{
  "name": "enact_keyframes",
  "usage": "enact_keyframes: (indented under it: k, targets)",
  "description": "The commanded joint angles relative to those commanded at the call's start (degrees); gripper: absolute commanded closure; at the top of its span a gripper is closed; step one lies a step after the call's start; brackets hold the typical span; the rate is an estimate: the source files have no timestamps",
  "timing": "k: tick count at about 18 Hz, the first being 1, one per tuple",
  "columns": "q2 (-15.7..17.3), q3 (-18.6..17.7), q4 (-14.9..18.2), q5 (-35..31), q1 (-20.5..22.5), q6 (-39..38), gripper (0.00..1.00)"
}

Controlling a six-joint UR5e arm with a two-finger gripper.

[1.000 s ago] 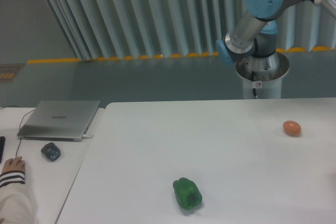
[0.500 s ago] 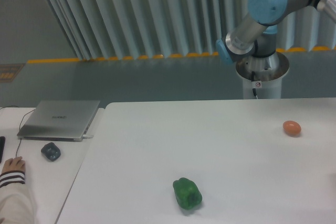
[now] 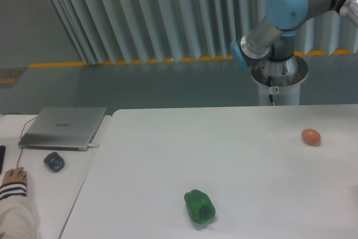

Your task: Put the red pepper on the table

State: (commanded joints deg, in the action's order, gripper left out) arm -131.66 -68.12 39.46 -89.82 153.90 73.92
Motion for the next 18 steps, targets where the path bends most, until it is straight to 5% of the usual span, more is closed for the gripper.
enact_keyframes:
  k: [12, 18]
  targets:
    - [-0.44, -1.23, -0.62, 0.00, 0.09, 1.14, 0.00]
    - [0.00, -3.43, -0.62, -5.54, -0.79, 3.96, 0.00]
